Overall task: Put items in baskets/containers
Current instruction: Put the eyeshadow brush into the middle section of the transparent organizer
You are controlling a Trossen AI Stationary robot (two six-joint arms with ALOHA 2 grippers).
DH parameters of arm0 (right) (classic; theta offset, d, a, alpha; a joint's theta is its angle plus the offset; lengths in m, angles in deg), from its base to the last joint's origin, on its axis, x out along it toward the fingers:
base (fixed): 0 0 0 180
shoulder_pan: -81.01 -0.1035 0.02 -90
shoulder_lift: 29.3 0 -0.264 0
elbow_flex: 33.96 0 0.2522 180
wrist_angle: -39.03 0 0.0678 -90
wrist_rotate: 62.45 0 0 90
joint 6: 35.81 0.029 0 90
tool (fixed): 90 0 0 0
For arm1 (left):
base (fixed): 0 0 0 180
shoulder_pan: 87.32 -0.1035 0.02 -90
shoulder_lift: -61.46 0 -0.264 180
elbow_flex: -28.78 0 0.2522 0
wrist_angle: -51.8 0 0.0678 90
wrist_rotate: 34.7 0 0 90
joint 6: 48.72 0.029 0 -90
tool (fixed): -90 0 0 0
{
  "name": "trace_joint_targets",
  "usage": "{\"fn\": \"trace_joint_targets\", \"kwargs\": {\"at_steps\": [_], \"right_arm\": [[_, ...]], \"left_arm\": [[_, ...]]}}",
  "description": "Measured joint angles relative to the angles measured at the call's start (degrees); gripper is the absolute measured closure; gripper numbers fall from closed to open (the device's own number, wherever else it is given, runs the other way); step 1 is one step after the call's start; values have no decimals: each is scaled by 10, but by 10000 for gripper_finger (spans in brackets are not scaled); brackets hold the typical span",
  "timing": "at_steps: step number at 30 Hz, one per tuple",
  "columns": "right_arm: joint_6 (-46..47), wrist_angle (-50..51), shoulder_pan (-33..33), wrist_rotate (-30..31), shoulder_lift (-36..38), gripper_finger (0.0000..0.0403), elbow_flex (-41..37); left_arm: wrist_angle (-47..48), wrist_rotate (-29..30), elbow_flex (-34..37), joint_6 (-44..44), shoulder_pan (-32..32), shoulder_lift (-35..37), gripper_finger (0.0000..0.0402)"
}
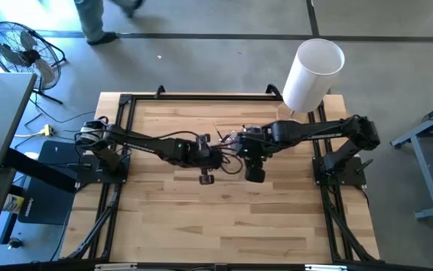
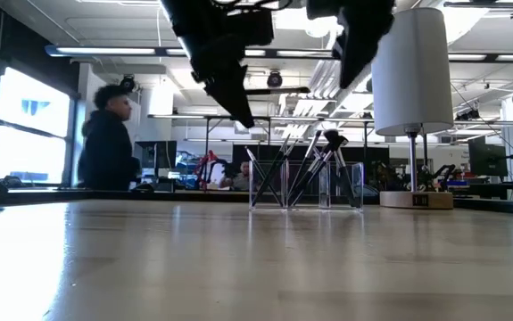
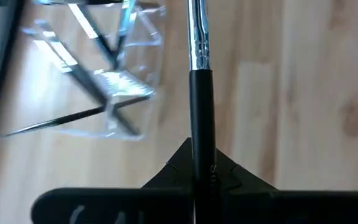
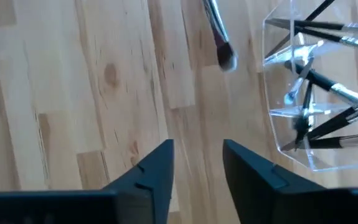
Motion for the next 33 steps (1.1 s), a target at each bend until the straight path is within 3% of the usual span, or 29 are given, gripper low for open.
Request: {"fn": "trace_joint_targets", "kwargs": {"at_steps": [6,9,13,17,20,25,29,33], "right_arm": [[73,-180,-7,-4,165,254,-248],[150,-328,-24,36,273,256,-391],[214,-660,-49,128,374,267,-578],[176,-988,-59,196,372,274,-690],[154,-1072,-60,220,353,273,-695],[56,-1073,-59,230,318,273,-618],[12,-1019,-41,250,287,273,-543],[56,-943,-6,199,263,273,-482]], "left_arm": [[-130,-64,83,-76,-10,22,401],[-243,-94,135,-116,-10,33,401],[-452,-145,180,-167,-21,38,401],[-603,-174,187,-198,-41,38,401],[-644,-187,174,-199,-55,38,401],[-636,-194,152,-198,-71,38,402],[-636,-197,145,-197,-75,38,401],[-635,-195,145,-197,-73,38,401]]}}
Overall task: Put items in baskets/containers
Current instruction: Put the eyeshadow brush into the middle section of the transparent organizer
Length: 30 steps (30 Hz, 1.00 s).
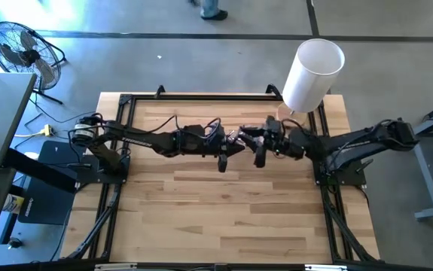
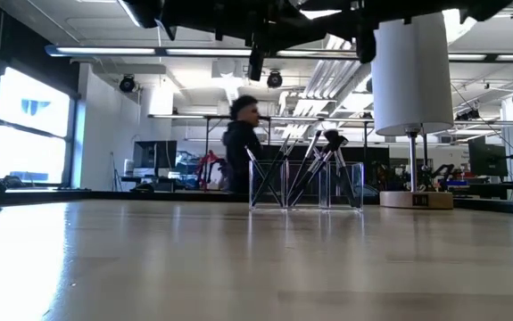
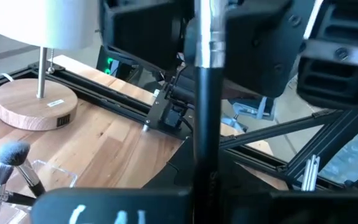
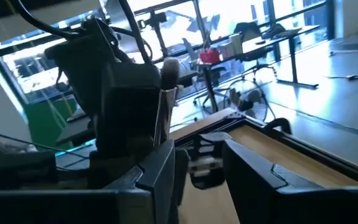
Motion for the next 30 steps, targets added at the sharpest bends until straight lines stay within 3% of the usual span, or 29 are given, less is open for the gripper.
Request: {"fn": "trace_joint_targets", "kwargs": {"at_steps": [12,18,30], "right_arm": [[42,20,35,-139,-22,300,44],[46,45,34,-138,-22,293,44],[42,38,43,-121,-22,235,44]], "left_arm": [[1,1,0,0,0,0,401],[2,-3,0,0,0,-1,401],[19,-16,0,0,0,-1,401]]}}
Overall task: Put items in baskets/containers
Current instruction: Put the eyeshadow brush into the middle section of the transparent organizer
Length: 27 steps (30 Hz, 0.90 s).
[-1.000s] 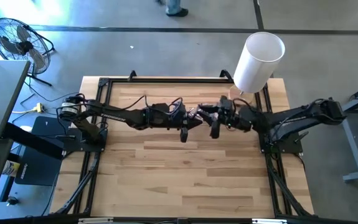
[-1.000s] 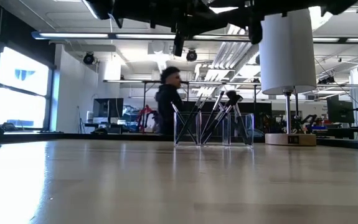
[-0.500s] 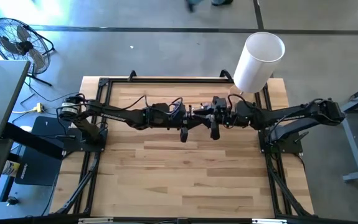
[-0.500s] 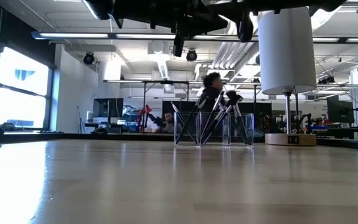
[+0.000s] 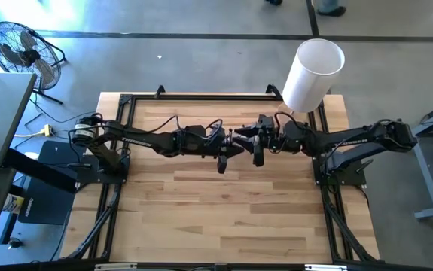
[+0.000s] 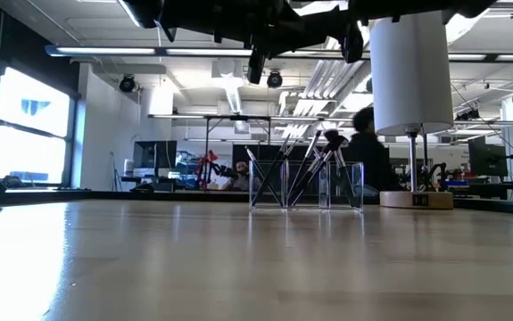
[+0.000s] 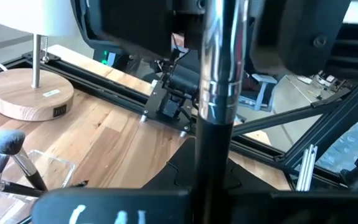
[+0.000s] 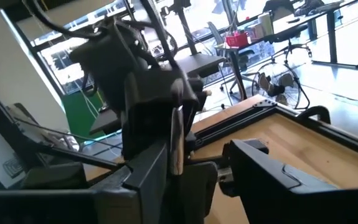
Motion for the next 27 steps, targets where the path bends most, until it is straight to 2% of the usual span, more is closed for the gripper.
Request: {"fn": "trace_joint_targets", "kwargs": {"at_steps": [11,16,23,27], "right_arm": [[4,-2,7,-29,0,230,0],[4,-3,7,-19,-2,229,0],[-5,4,7,-19,-66,238,51],[-11,20,10,-22,-79,250,65]], "left_arm": [[2,0,0,0,0,0,401],[2,2,0,0,0,0,401],[7,3,0,0,0,0,401],[17,6,0,0,0,0,401]]}}
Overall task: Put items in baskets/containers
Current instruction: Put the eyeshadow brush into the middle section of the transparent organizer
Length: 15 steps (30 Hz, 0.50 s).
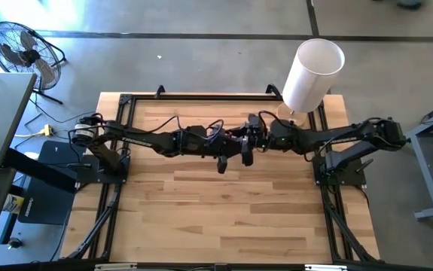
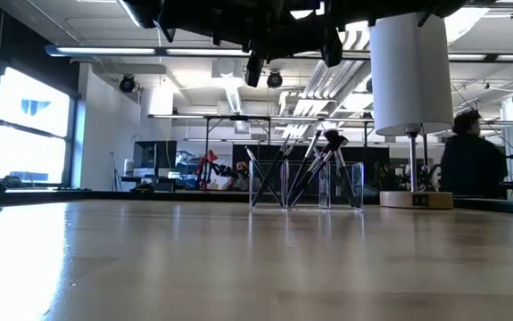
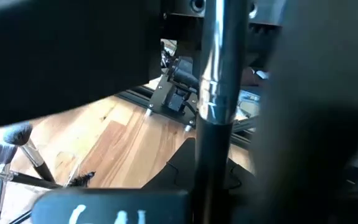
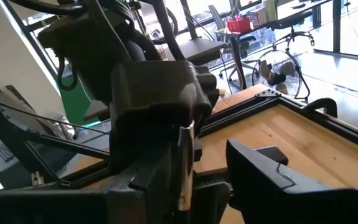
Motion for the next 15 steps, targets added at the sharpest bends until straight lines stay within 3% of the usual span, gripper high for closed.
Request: {"fn": "trace_joint_targets", "kwargs": {"at_steps": [4,9,15], "right_arm": [[-7,1,0,-1,1,288,1],[-31,1,0,-22,1,386,1],[-31,23,0,-24,2,390,1]], "left_arm": [[13,0,0,0,0,0,401],[16,3,0,6,0,0,401],[29,-9,0,37,0,0,376]]}}
